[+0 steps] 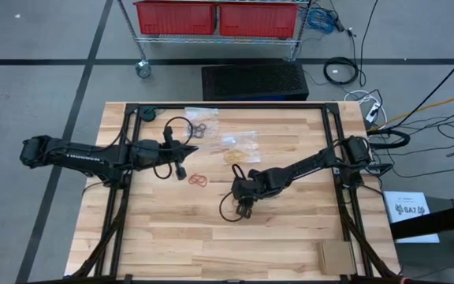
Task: Sort rubber bands
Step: Put the red rubber band into the transparent zip bag
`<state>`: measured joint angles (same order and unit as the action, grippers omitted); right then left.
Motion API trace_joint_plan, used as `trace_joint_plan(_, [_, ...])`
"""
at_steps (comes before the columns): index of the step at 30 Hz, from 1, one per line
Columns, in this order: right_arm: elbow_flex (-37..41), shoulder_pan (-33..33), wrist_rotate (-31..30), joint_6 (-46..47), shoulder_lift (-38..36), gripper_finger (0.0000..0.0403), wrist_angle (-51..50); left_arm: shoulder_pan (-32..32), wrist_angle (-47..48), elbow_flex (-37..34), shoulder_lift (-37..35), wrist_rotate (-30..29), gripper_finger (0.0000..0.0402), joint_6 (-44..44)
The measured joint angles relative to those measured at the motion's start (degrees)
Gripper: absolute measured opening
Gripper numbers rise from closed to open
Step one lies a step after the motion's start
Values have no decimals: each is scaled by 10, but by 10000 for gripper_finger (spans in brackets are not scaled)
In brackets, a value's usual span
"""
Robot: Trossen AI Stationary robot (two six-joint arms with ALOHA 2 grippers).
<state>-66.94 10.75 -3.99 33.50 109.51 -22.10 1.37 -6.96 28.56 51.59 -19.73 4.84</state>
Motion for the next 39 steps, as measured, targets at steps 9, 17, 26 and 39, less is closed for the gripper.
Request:
trace_joint_plan(9, [0,0,-1,37,0,258,0,0,0,0,0,0,0,0])
trace_joint_plan(17, [0,1,-19,53,-1,301,0,0,0,0,0,0,0,0])
trace_joint_plan(26, [-4,9,-53,63,36,304,10,0,0,0,0,-1,0,0])
trace_joint_plan(39, [-3,21,-102,19,59,141,25,0,-1,0,0,0,0,0])
